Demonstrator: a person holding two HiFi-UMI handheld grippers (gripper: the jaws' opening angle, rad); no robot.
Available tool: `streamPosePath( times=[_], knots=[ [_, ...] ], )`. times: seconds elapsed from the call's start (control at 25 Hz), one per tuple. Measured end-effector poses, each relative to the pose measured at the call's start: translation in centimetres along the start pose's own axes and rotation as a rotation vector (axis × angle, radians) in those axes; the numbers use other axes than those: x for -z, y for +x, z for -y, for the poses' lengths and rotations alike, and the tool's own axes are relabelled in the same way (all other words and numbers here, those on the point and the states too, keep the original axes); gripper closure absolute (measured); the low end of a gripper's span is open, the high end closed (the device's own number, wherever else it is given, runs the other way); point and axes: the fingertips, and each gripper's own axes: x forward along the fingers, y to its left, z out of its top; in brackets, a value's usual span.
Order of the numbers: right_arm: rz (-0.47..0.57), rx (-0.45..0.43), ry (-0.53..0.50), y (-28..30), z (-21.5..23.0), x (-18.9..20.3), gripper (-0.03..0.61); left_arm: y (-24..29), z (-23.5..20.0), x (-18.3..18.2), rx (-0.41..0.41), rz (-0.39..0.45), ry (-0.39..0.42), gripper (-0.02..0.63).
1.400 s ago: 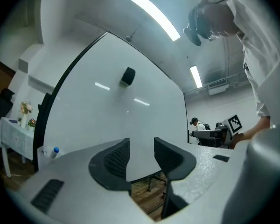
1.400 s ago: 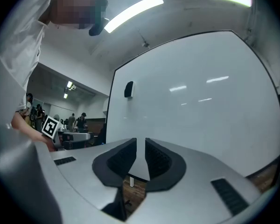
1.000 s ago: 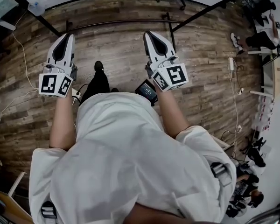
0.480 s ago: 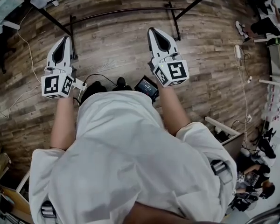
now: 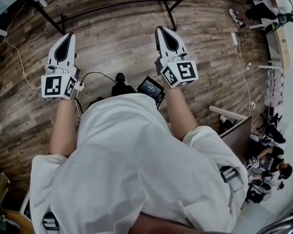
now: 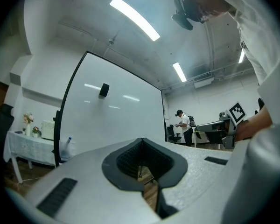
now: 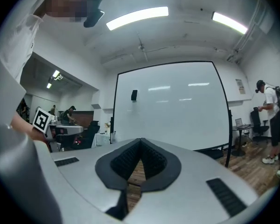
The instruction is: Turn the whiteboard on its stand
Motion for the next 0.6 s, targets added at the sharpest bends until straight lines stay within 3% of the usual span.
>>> streamPosePath(
  times=[0.36, 0.6],
  knots=[
    [-0.021, 0.041, -0.050, -4.5, -11.1, 0.0, 0.581, -13.1, -3.7, 2.4, -0.066, -0.027, -0.094, 0.607],
    [-0.042, 0.043, -0.035, -8.2, -13.4, 0.8, 0.581, -16.2, -1.3, 2.9, -0.038, -0.021, -0.136, 0.607]
  ],
)
